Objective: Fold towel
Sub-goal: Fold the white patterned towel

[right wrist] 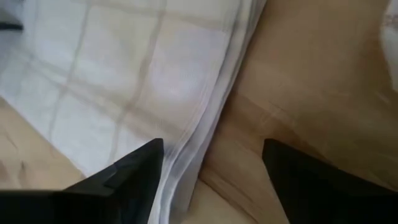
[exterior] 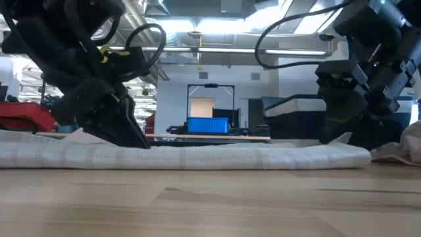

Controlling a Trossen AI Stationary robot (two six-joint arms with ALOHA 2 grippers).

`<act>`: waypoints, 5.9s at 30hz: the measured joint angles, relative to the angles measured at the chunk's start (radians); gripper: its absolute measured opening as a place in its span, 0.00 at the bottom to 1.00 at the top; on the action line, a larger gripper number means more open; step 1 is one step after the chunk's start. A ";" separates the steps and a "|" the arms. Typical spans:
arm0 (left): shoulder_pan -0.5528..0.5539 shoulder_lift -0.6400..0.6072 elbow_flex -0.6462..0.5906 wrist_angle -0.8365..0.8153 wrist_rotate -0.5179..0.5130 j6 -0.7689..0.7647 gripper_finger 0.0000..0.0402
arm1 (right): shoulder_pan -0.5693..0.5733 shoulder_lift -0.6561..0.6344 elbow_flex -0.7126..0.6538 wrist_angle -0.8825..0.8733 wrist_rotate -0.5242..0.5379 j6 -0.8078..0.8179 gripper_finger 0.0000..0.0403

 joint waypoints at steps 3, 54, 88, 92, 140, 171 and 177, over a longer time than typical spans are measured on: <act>0.000 0.002 0.000 0.001 0.000 -0.005 0.35 | -0.001 0.008 -0.017 0.034 0.007 0.007 0.68; 0.141 0.248 0.129 0.390 0.223 0.113 0.35 | -0.001 0.243 0.009 0.427 0.118 -0.157 0.04; 0.057 -0.163 0.132 -0.368 0.239 -0.058 0.35 | -0.001 0.312 0.399 0.407 0.107 -0.431 0.04; -0.012 -0.178 0.070 -0.454 0.208 -0.122 0.35 | -0.001 0.312 0.399 0.392 0.130 -0.450 0.04; -0.224 -0.311 -0.269 -0.124 0.091 -0.517 0.35 | -0.010 0.677 0.776 0.571 0.148 -0.422 0.04; -0.230 -0.441 -0.189 -0.314 0.295 -0.497 0.35 | -0.022 0.773 0.854 0.499 0.136 -0.390 0.47; -0.231 -0.605 -0.086 -0.599 0.479 -0.590 0.35 | -0.028 0.767 0.854 0.499 0.098 -0.569 0.52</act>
